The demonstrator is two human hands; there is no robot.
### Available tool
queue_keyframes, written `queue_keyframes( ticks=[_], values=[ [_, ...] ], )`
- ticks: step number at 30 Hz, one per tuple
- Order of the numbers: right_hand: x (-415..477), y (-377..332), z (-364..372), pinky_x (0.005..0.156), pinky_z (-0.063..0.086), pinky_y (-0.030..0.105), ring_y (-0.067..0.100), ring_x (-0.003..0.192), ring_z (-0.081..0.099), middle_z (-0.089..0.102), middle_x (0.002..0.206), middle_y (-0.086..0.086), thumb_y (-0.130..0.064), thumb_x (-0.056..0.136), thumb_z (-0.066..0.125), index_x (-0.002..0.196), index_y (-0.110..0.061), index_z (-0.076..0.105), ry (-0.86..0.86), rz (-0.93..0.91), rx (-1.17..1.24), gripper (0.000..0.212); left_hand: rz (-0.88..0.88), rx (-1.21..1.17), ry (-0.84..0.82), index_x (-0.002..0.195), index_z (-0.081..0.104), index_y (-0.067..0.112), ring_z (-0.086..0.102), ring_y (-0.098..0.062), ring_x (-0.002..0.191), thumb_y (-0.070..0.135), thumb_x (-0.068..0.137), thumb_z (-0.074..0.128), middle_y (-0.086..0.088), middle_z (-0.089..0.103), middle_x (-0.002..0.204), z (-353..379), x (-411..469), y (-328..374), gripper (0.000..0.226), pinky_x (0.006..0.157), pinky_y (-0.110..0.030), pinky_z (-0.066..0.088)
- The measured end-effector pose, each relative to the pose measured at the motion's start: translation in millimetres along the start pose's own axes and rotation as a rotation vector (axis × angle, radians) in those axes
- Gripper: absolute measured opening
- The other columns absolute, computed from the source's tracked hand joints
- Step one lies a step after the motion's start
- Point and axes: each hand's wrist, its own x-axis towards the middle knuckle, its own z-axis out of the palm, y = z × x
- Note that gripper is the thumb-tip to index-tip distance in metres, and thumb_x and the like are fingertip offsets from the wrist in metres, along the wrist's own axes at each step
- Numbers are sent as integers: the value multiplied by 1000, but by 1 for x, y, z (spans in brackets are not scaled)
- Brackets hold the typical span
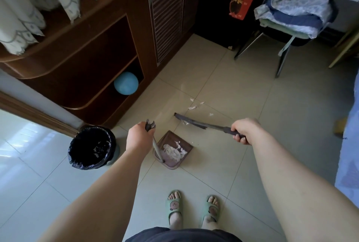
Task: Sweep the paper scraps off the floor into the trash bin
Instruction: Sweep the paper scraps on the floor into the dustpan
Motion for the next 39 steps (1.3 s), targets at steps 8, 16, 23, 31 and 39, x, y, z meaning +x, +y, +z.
queue_keyframes(
  ticks=[8, 16, 23, 31, 39],
  values=[
    [-2, 14, 29, 40, 29, 14, 15, 36, 41, 48, 62, 12, 4, 72, 47, 73, -8, 48, 11, 27, -107, 12, -3, 30, -15, 100, 60, 6, 52, -23, 72, 22, 92, 57, -7, 58, 83, 5, 3, -3, 18, 60, -26, 36],
    [-32, 5, -27, 32, 22, 7, 11, 23, 38, 52, 62, 12, -7, 85, 49, 78, -5, 50, -129, 16, -262, 7, 28, 70, -16, 101, 61, 6, 50, -18, 68, 21, 92, 57, -5, 58, 83, 5, -2, -10, 18, 52, -25, 33],
    [-46, 39, -30, 37, 23, 10, 12, 28, 38, 54, 56, 12, -5, 79, 52, 67, -7, 51, 16, -26, -167, 12, 114, 88, -37, 105, 62, 8, 53, -19, 73, 24, 92, 60, -4, 60, 85, 0, -18, -20, 21, 57, -25, 36],
    [-41, 81, -6, 38, 26, 13, 13, 27, 38, 53, 55, 13, 2, 70, 52, 73, -6, 55, 125, 25, 17, 8, 202, 141, -46, 104, 64, 7, 57, -25, 79, 24, 91, 60, -9, 65, 90, -15, -25, -37, 21, 63, -28, 39],
    [-46, 114, 14, 41, 24, 13, 14, 37, 41, 50, 59, 12, 1, 79, 49, 74, -9, 49, 46, 122, 83, 11, 224, 197, -60, 99, 63, 11, 56, -23, 78, 26, 89, 63, -5, 63, 84, -24, -43, -58, 18, 64, -28, 38]
  ],
)
